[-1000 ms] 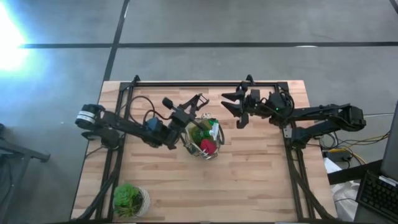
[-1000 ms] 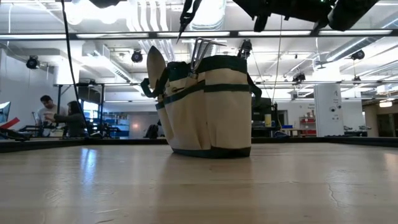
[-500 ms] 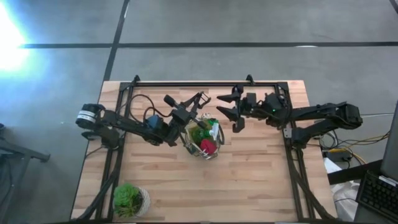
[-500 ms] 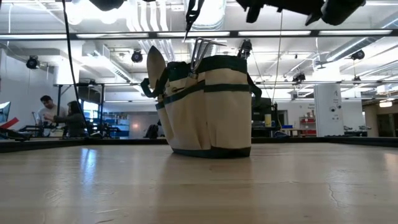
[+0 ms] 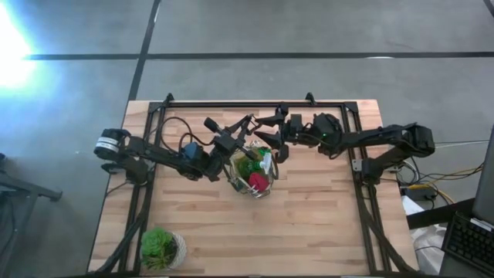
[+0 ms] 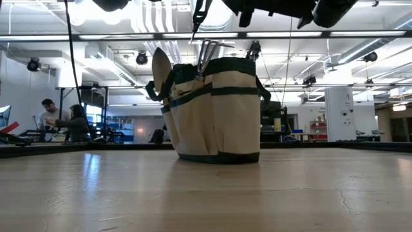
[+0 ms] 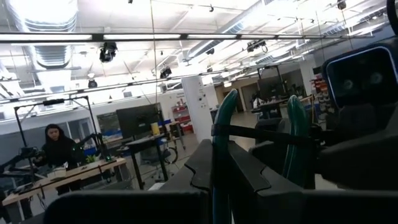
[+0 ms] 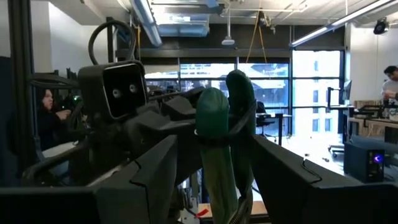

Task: Pick & Place Garden tools in Gardening bag
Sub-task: Put the shear scissors into the pocket of the gardening bag

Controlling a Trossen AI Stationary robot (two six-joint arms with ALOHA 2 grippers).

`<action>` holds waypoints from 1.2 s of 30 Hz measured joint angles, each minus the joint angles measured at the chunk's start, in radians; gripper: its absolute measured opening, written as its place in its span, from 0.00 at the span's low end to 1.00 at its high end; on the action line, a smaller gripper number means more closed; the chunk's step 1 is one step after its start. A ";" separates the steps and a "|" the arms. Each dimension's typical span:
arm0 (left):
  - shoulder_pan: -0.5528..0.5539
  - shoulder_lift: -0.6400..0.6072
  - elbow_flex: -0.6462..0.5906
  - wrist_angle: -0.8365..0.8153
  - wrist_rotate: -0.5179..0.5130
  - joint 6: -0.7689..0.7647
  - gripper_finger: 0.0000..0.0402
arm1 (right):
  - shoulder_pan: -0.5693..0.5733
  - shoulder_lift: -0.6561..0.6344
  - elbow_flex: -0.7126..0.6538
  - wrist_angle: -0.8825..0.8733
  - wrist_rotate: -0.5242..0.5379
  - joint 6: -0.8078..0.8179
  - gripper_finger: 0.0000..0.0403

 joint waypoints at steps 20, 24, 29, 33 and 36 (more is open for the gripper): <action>0.001 -0.003 0.001 -0.017 0.036 -0.027 0.05 | 0.001 0.004 0.024 -0.046 -0.014 -0.012 0.09; 0.001 -0.002 0.001 -0.041 0.047 -0.029 0.06 | 0.002 0.004 0.025 -0.055 -0.022 -0.024 0.07; -0.001 -0.008 0.004 -0.028 0.045 -0.040 0.13 | -0.003 0.002 0.038 -0.113 0.004 -0.029 0.05; 0.000 -0.008 0.005 -0.038 0.045 -0.042 0.14 | -0.002 0.001 0.057 -0.142 0.003 -0.045 0.05; -0.001 -0.008 0.004 -0.035 0.043 -0.034 0.12 | 0.000 0.000 0.060 -0.164 -0.007 -0.050 0.05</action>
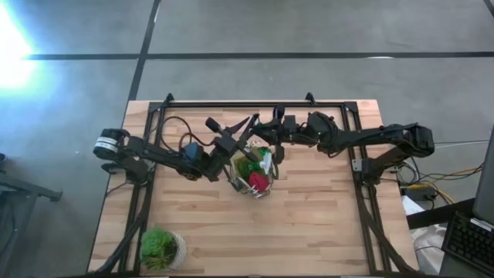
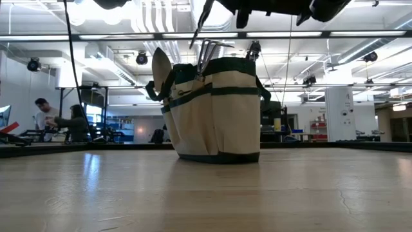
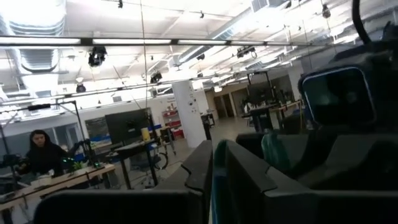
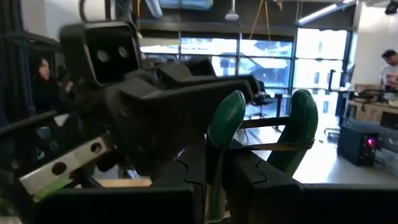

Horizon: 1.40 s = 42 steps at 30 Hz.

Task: Pick & Place Garden tools in Gardening bag
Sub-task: Put the shear scissors into the pocket of the gardening bag

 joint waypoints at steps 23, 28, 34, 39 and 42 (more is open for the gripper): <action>-0.085 -0.088 -0.013 -0.195 -0.138 -0.122 0.47 | 0.110 -0.379 -0.084 -0.514 -0.558 -0.161 0.05; -0.085 -0.109 -0.013 -0.394 -0.120 -0.212 0.54 | 0.143 -0.390 -0.129 -0.520 -0.692 -0.159 0.05; -0.087 -0.128 -0.014 -0.591 -0.049 -0.310 0.55 | 0.173 -0.348 -0.153 -0.518 -0.854 -0.202 0.05; -0.088 -0.152 -0.014 -0.748 0.093 -0.459 0.53 | 0.183 -0.293 -0.166 -0.511 -0.882 -0.268 0.05; -0.090 -0.156 -0.014 -0.795 0.132 -0.501 0.53 | 0.184 -0.256 -0.166 -0.476 -0.790 -0.260 0.05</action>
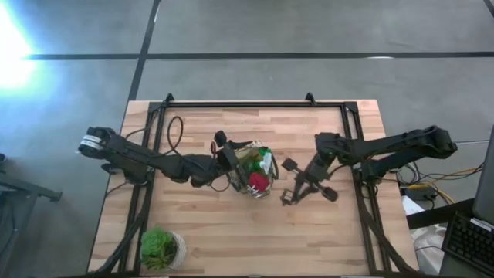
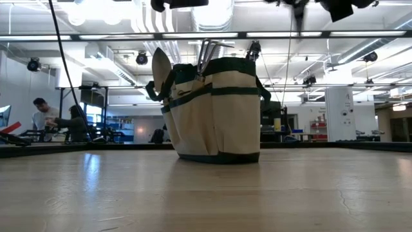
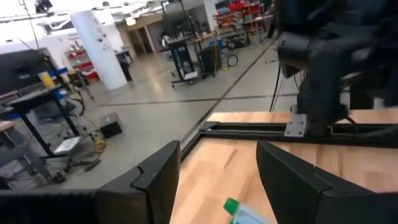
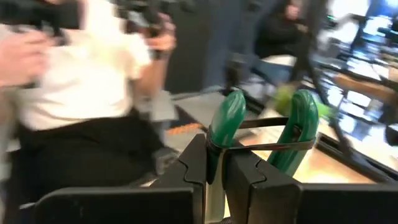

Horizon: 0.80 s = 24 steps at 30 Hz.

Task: Pick & Place Garden tools in Gardening bag
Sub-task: Put the shear scissors into the pocket of the gardening bag

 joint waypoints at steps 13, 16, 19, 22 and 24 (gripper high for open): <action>-0.014 -0.097 -0.124 -0.023 -0.210 -0.074 0.47 | 0.193 0.014 -0.001 0.103 0.755 0.168 0.05; -0.014 -0.153 -0.186 -0.021 -0.226 -0.117 0.45 | 0.261 0.008 0.001 0.101 0.868 0.210 0.05; -0.013 -0.206 -0.239 -0.016 -0.243 -0.144 0.44 | 0.315 0.008 0.002 0.102 0.962 0.281 0.05; -0.013 -0.254 -0.274 0.003 -0.313 -0.144 0.44 | 0.360 0.015 0.002 0.100 1.111 0.351 0.05; -0.013 -0.285 -0.293 0.023 -0.380 -0.141 0.43 | 0.388 0.021 0.002 0.094 1.244 0.402 0.05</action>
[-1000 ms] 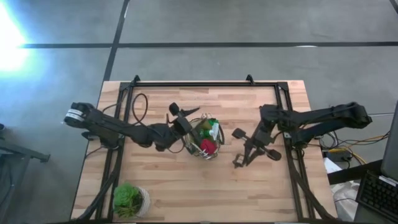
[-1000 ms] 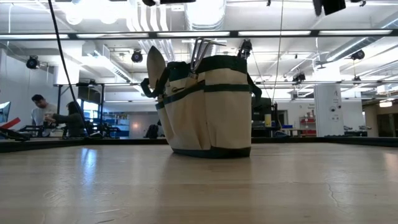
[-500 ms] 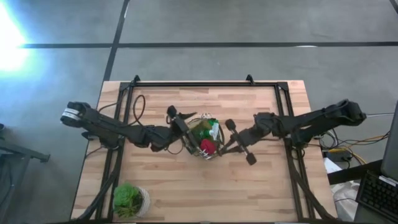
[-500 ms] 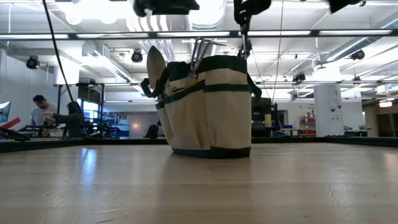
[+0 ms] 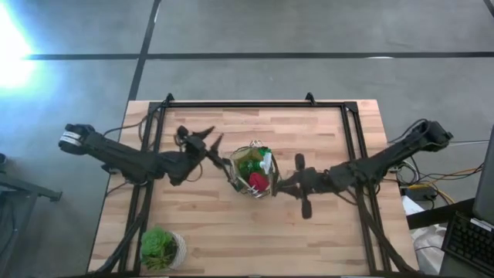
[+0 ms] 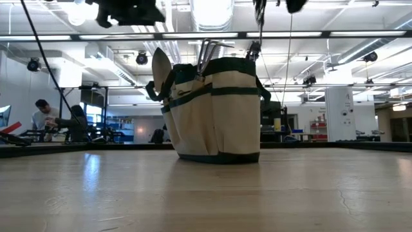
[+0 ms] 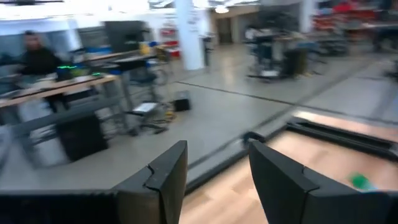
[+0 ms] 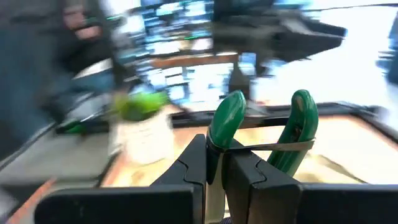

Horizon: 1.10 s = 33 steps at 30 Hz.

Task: Pick & Place Garden tools in Gardening bag
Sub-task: Put the shear scissors into the pocket of the gardening bag

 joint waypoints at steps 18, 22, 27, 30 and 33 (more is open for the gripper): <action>0.117 -0.072 -0.075 0.025 -0.113 -0.054 0.43 | 0.162 0.122 -0.003 0.060 0.613 0.261 0.04; 0.156 -0.072 -0.068 0.031 -0.114 -0.036 0.43 | 0.162 0.150 0.015 0.068 0.622 0.287 0.04; 0.192 -0.073 -0.047 0.033 -0.114 0.021 0.43 | 0.158 0.181 0.038 0.082 0.633 0.293 0.04; 0.197 -0.073 -0.045 0.033 -0.114 0.025 0.43 | 0.160 0.191 0.050 0.082 0.659 0.297 0.04; 0.197 -0.073 -0.046 0.032 -0.114 0.030 0.43 | 0.184 0.204 0.068 0.086 0.697 0.299 0.04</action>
